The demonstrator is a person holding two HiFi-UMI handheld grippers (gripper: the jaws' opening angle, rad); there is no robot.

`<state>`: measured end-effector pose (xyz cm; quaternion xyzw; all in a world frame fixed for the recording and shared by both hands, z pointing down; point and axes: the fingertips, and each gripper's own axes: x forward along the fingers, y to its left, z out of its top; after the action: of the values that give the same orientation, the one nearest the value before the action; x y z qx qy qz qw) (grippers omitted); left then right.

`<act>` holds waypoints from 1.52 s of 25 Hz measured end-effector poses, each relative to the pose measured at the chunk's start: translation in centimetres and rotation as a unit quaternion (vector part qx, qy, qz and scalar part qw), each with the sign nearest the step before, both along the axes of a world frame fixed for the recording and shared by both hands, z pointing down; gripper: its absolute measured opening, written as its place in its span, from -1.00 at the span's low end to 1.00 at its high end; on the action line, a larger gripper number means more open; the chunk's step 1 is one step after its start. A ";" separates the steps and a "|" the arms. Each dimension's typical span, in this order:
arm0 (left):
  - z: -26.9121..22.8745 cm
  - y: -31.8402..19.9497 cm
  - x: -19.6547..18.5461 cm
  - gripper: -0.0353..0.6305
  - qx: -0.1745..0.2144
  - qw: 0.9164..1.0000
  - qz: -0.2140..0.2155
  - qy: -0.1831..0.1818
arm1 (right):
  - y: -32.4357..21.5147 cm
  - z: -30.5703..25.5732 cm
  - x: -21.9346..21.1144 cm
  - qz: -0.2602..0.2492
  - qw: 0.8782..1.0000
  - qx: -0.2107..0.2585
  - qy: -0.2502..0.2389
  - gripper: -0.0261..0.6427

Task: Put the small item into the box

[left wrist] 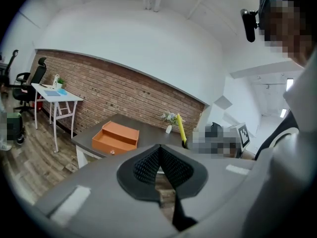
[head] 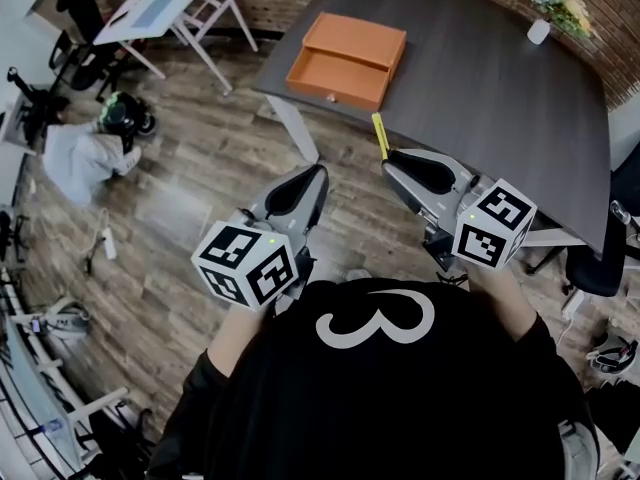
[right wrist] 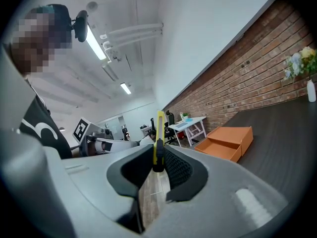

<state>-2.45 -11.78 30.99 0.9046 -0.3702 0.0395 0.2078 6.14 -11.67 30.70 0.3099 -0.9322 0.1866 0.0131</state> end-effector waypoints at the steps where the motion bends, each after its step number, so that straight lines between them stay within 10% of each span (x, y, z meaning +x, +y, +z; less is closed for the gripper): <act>1: 0.1 -0.5 0.1 -0.85 0.000 1.000 0.003 -0.001 | -0.5 0.0 0.0 0.002 1.000 0.001 0.000 -0.72; 38: 3.7 -24.7 -1.5 -0.86 -0.058 0.986 0.153 -0.004 | -22.0 3.1 -1.8 0.149 0.985 -0.032 0.076 -0.72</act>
<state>-3.96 -36.52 34.65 0.9369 -0.2248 0.0955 0.2501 4.29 -33.71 33.85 0.4579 -0.8654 0.1925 0.0657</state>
